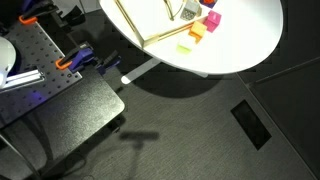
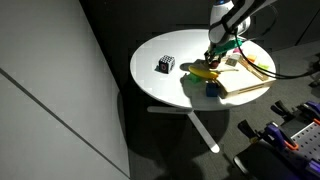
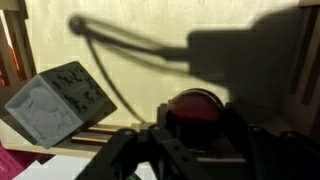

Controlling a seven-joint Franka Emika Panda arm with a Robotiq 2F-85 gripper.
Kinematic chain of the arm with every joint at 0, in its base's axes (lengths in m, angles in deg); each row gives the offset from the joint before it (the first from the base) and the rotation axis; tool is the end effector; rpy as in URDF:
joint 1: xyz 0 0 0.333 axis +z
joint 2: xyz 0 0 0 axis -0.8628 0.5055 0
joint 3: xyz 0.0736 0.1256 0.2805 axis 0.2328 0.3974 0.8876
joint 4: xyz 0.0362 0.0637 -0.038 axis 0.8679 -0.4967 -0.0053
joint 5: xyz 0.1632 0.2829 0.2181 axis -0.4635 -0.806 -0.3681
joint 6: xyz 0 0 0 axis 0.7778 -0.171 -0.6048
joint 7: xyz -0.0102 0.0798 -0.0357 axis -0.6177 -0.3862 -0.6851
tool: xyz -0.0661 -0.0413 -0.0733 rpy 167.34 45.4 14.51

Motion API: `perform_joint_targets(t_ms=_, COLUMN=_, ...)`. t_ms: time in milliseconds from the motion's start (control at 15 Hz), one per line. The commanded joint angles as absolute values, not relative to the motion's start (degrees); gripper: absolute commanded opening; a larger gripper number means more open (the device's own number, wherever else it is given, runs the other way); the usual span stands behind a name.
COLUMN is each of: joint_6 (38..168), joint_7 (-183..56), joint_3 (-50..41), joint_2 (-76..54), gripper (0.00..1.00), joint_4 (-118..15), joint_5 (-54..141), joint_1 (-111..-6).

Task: Pick up the brown plum toy from the tray and put it on the table

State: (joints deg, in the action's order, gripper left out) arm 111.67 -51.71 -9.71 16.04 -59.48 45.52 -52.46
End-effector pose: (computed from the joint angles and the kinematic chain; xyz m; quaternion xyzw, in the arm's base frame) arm 0.6587 -0.0135 0.1414 0.9914 -0.1024 0.0095 0.0809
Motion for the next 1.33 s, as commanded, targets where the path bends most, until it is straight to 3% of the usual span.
perform_joint_targets(t_ms=0, joint_6=110.60, joint_7=-50.78, joint_3=-10.35, joint_2=13.92, gripper=0.34, joint_4=-60.66, joint_5=46.72, joint_1=-51.73)
perform_joint_targets(t_ms=467, joint_6=103.82, joint_7=-51.75, joint_3=-9.50, joint_2=6.98, gripper=0.34, joint_4=-63.66, joint_5=46.66, joint_1=-52.36)
perform_joint_targets(t_ms=1267, joint_6=107.97, joint_7=-52.51, joint_3=-3.13, joint_2=2.89, gripper=0.34, joint_4=-65.68, joint_5=44.47, joint_1=-52.23)
